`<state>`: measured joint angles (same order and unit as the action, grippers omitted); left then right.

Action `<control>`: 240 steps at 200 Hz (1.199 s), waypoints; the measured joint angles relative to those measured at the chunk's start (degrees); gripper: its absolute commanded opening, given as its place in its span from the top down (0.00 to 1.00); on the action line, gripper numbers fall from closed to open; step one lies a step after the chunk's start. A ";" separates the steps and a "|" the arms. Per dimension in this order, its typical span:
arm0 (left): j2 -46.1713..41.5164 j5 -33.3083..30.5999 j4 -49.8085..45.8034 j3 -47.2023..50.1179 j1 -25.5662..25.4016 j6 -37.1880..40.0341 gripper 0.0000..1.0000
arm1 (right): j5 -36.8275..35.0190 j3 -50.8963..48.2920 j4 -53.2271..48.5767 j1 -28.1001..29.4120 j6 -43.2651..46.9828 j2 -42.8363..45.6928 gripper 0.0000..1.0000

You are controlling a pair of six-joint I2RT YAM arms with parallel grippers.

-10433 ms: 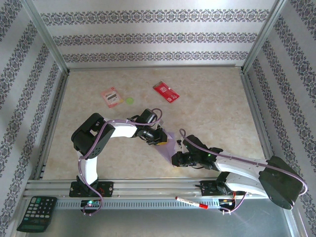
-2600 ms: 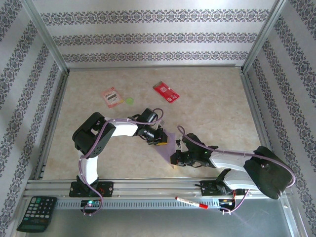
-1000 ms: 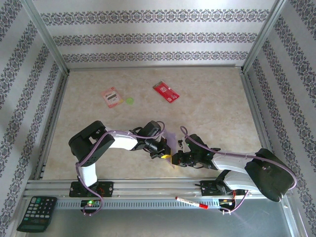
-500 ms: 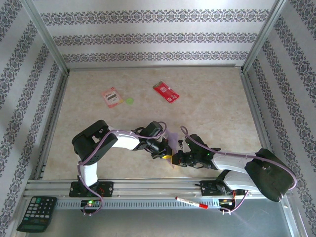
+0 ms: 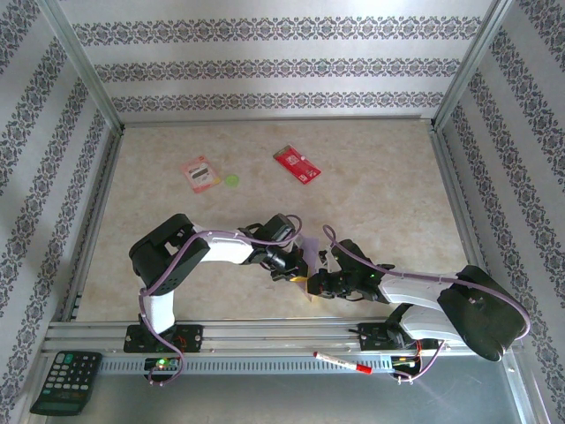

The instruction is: Fold a paper plane with a square sheet of paper (pick it up from the middle)

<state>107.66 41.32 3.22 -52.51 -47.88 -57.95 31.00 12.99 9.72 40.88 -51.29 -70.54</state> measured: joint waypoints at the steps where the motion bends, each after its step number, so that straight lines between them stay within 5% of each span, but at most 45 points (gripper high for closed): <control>1: 0.00 -0.02 -0.09 -0.02 0.00 0.09 0.98 | 0.00 0.00 -0.02 -0.02 0.00 0.00 1.00; 94: 0.52 -3.45 -6.38 -3.52 0.48 8.33 0.99 | 0.39 0.00 -0.02 -0.28 0.00 -0.13 1.00; 240: 7.56 -2.75 -12.22 -14.73 10.91 15.50 0.92 | 0.39 0.00 -0.13 -0.31 0.02 -0.09 1.00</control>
<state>115.22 38.57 -8.99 -67.24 -36.97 -42.46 31.40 12.99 9.58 40.58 -51.27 -70.63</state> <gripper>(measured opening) 0.076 0.040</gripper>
